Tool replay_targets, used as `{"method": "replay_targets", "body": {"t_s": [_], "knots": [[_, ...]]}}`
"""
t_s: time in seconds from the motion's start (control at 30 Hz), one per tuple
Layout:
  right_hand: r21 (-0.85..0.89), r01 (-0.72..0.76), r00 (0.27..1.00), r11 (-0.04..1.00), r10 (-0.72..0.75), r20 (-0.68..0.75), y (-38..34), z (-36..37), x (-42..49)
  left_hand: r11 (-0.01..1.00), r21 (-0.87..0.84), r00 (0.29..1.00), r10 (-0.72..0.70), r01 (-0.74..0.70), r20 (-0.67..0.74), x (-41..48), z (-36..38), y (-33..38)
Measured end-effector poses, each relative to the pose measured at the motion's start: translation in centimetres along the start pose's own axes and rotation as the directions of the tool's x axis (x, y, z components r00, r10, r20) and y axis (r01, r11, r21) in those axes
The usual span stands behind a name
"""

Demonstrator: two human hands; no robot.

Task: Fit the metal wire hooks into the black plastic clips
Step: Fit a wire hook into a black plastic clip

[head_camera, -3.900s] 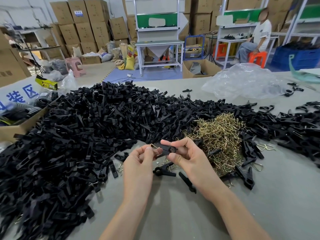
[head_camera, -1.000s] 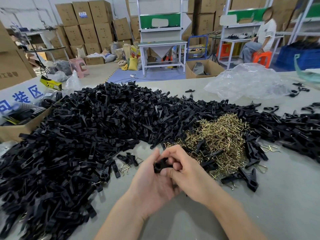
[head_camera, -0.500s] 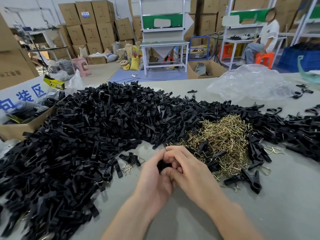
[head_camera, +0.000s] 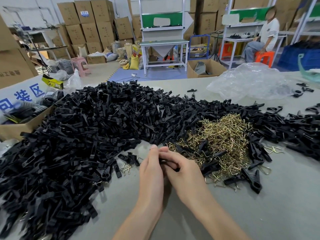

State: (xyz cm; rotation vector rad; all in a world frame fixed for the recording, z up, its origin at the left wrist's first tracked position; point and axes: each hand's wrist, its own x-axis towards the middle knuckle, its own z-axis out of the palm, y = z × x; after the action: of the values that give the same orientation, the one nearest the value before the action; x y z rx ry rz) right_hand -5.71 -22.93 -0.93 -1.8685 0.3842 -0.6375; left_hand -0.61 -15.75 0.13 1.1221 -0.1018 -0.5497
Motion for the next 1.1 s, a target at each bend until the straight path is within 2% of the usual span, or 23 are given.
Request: {"method": "replay_targets", "body": {"t_s": [0.1,0.23,0.4,0.53,0.73,1.0,1.1], "knots": [[0.037,-0.043,0.999,0.998,0.043,0.017,-0.1,-0.2,0.0,1.000,0.020,1.000,0.021,-0.021,0.017,0.1,-0.1,-0.1],[0.013,0.008,1.000,1.000,-0.008,0.021,0.0,0.0,-0.2,1.000,0.023,1.000,0.001,-0.002,0.029,0.4,-0.4,-0.2],[-0.030,0.077,0.996,0.997,-0.076,0.036,0.3,0.0,-0.2,0.999,-0.035,0.999,-0.031,0.032,0.010,0.6,-0.4,0.2],[0.021,0.148,0.988,0.989,-0.149,0.047,0.1,0.0,-0.3,0.985,-0.148,0.996,-0.085,0.089,0.032,0.6,-0.8,0.8],[0.097,0.030,0.986,0.995,-0.045,0.158,0.2,-0.3,-0.3,0.968,-0.215,0.990,-0.119,0.132,0.073,0.7,-1.1,1.0],[0.078,0.063,0.985,0.995,-0.075,0.152,0.4,-0.4,-0.2,0.938,-0.266,0.974,-0.201,0.223,0.106,0.5,-1.0,1.0],[0.074,0.090,0.985,0.993,-0.100,0.143,0.5,-0.7,-0.1,0.962,-0.195,0.978,-0.171,0.192,0.118,0.6,-0.9,1.1]]}}
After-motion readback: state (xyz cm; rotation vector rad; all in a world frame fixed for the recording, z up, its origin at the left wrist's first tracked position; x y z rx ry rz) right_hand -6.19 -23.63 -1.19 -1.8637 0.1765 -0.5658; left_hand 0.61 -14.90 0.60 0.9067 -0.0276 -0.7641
